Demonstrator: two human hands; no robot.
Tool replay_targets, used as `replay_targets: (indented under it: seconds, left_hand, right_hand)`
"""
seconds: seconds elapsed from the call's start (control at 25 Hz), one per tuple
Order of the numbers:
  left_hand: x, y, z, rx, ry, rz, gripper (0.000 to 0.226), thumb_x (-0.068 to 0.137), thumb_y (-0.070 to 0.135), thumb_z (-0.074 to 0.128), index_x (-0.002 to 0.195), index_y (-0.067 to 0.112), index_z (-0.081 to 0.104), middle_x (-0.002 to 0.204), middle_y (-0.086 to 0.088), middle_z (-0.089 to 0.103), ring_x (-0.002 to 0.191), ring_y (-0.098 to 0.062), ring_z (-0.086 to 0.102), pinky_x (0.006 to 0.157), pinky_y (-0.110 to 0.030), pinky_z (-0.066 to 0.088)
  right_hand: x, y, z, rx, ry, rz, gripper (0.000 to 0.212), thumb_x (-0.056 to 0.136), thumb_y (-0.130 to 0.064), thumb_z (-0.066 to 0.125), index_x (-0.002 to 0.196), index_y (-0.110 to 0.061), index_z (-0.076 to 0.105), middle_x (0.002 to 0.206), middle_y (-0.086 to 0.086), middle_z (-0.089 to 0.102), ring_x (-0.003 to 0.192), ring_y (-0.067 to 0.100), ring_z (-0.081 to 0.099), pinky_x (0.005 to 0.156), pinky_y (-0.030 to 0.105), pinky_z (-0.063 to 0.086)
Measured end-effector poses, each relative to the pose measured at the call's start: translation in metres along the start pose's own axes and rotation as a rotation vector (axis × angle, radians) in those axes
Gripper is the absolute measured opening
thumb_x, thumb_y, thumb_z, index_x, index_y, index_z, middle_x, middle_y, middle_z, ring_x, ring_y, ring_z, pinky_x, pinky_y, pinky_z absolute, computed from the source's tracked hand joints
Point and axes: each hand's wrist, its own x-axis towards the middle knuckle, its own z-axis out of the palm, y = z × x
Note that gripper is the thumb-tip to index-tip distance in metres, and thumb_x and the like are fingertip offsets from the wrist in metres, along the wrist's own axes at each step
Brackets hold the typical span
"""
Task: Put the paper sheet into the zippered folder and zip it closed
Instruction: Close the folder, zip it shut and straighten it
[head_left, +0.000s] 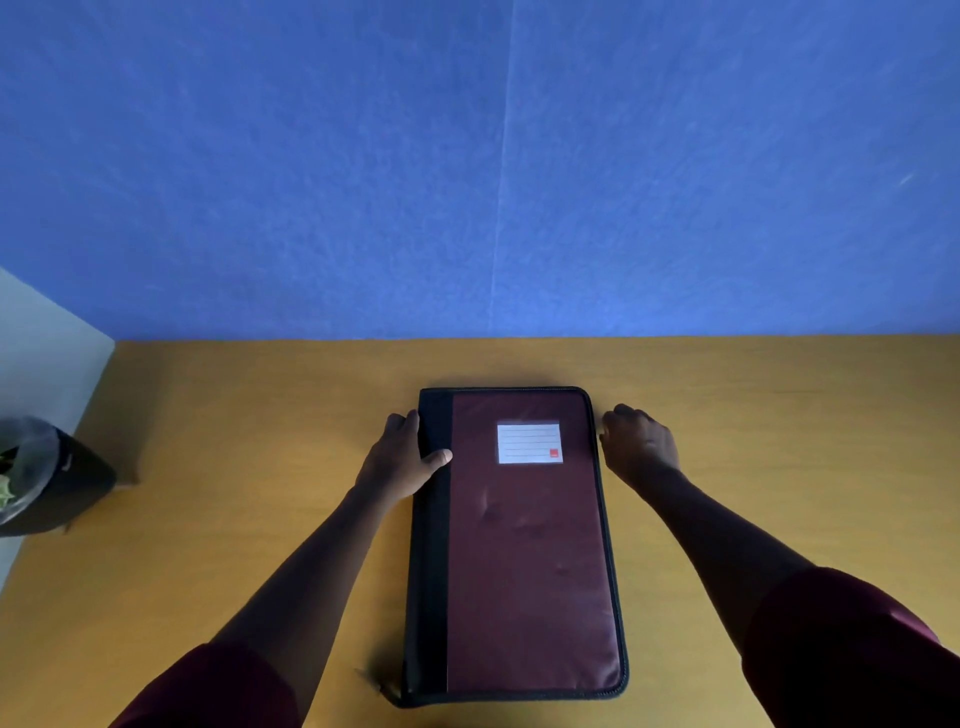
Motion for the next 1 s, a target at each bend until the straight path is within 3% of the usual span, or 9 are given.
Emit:
replay_targets:
  seconds: [0.2, 0.44, 0.72, 1.0]
  left_hand:
    - [0.013, 0.001, -0.004, -0.016, 0.001, 0.008, 0.089, 0.088, 0.055, 0.064, 0.154, 0.014, 0.02, 0.148, -0.008, 0.031, 0.121, -0.026, 0.054, 0.084, -0.03, 0.05]
    - [0.02, -0.002, -0.005, -0.029, -0.014, 0.009, 0.094, 0.087, 0.055, 0.066, 0.155, 0.013, 0.017, 0.151, -0.008, 0.027, 0.127, -0.027, 0.05, 0.09, -0.031, 0.048]
    - [0.022, -0.007, -0.003, -0.015, -0.013, 0.015, 0.095, 0.086, 0.058, 0.064, 0.156, 0.015, 0.016, 0.15, -0.005, 0.027, 0.124, -0.023, 0.052, 0.082, -0.024, 0.044]
    - [0.025, -0.007, -0.004, -0.011, -0.039, 0.0, 0.094, 0.087, 0.057, 0.064, 0.157, 0.017, 0.015, 0.15, -0.004, 0.024, 0.125, -0.024, 0.051, 0.084, -0.026, 0.048]
  right_hand:
    - [0.025, 0.0, -0.006, -0.028, 0.02, -0.004, 0.007, 0.088, -0.016, 0.062, 0.094, -0.016, 0.067, 0.087, -0.001, 0.06, 0.072, 0.016, 0.06, 0.054, 0.027, 0.043]
    - [0.044, -0.005, -0.014, -0.04, 0.03, -0.021, 0.011, 0.086, -0.015, 0.066, 0.097, -0.016, 0.066, 0.089, -0.001, 0.061, 0.073, 0.016, 0.061, 0.054, 0.026, 0.043]
    - [0.06, -0.007, -0.025, -0.048, 0.015, -0.118, 0.017, 0.087, -0.01, 0.067, 0.102, -0.017, 0.065, 0.092, -0.001, 0.06, 0.079, 0.017, 0.062, 0.062, 0.03, 0.056]
    - [0.084, -0.001, -0.031, 0.061, -0.162, -0.125, 0.019, 0.09, -0.011, 0.064, 0.104, -0.022, 0.069, 0.096, 0.004, 0.068, 0.081, 0.02, 0.066, 0.067, 0.033, 0.06]
